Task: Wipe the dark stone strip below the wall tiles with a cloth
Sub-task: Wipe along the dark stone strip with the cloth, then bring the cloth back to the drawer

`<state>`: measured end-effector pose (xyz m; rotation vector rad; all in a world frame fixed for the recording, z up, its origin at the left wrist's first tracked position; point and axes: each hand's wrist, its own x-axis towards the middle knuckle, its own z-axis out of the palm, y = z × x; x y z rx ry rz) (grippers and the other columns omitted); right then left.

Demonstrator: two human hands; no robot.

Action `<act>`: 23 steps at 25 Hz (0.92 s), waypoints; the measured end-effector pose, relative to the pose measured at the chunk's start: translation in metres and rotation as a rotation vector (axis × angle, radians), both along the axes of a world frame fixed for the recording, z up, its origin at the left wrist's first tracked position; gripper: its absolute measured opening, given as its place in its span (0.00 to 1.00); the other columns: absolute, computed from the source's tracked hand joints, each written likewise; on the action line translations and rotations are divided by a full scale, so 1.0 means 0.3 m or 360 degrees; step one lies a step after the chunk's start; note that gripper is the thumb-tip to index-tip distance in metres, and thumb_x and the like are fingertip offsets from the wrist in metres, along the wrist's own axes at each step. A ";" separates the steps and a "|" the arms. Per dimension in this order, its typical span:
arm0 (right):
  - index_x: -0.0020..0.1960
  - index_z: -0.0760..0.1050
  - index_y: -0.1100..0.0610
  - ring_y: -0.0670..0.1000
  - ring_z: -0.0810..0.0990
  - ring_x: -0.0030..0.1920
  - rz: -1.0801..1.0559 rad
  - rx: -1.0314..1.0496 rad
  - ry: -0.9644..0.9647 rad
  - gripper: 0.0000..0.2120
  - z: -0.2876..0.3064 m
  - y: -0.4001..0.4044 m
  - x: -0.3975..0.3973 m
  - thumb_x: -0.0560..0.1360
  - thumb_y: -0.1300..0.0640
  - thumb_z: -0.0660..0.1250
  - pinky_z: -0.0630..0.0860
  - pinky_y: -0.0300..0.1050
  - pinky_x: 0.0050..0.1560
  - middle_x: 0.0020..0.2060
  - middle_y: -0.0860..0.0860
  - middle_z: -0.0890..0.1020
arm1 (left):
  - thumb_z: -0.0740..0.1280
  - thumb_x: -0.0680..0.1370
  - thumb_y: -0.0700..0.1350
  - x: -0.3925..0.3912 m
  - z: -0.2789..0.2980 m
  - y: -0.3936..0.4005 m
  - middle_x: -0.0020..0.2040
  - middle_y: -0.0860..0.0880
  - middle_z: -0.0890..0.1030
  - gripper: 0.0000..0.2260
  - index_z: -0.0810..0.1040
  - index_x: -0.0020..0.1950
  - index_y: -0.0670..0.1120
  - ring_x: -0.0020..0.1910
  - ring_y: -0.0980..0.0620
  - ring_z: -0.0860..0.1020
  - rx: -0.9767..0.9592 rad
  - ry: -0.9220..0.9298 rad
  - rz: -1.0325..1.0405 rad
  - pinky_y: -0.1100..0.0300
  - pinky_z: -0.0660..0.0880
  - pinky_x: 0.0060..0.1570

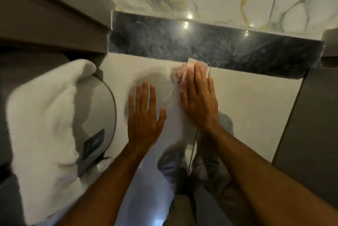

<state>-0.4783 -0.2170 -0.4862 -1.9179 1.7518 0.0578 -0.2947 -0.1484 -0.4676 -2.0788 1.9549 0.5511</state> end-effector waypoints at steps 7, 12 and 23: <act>0.87 0.62 0.66 0.67 0.63 0.88 -0.0175 -0.0319 -0.0048 0.33 -0.137 0.050 0.076 0.88 0.49 0.62 0.66 0.68 0.87 0.87 0.65 0.66 | 0.55 0.89 0.58 -0.014 -0.278 0.018 0.89 0.37 0.54 0.32 0.57 0.89 0.43 0.89 0.36 0.54 -0.0269 0.0018 -0.0098 0.32 0.51 0.87; 0.86 0.63 0.68 0.65 0.63 0.89 -0.0236 -0.0187 -0.0277 0.27 -0.147 0.054 0.080 0.89 0.64 0.63 0.60 0.62 0.91 0.87 0.66 0.65 | 0.55 0.89 0.60 0.004 -0.299 0.023 0.90 0.38 0.51 0.33 0.54 0.90 0.44 0.90 0.37 0.51 -0.0248 -0.0007 -0.0152 0.36 0.44 0.88; 0.91 0.47 0.49 0.42 0.47 0.91 -0.0608 0.0541 -0.1049 0.35 1.148 -0.073 0.235 0.90 0.37 0.54 0.52 0.54 0.92 0.92 0.49 0.48 | 0.46 0.89 0.63 0.031 0.975 -0.020 0.91 0.39 0.50 0.35 0.49 0.90 0.43 0.90 0.39 0.50 -0.0055 -0.0010 0.0214 0.36 0.50 0.89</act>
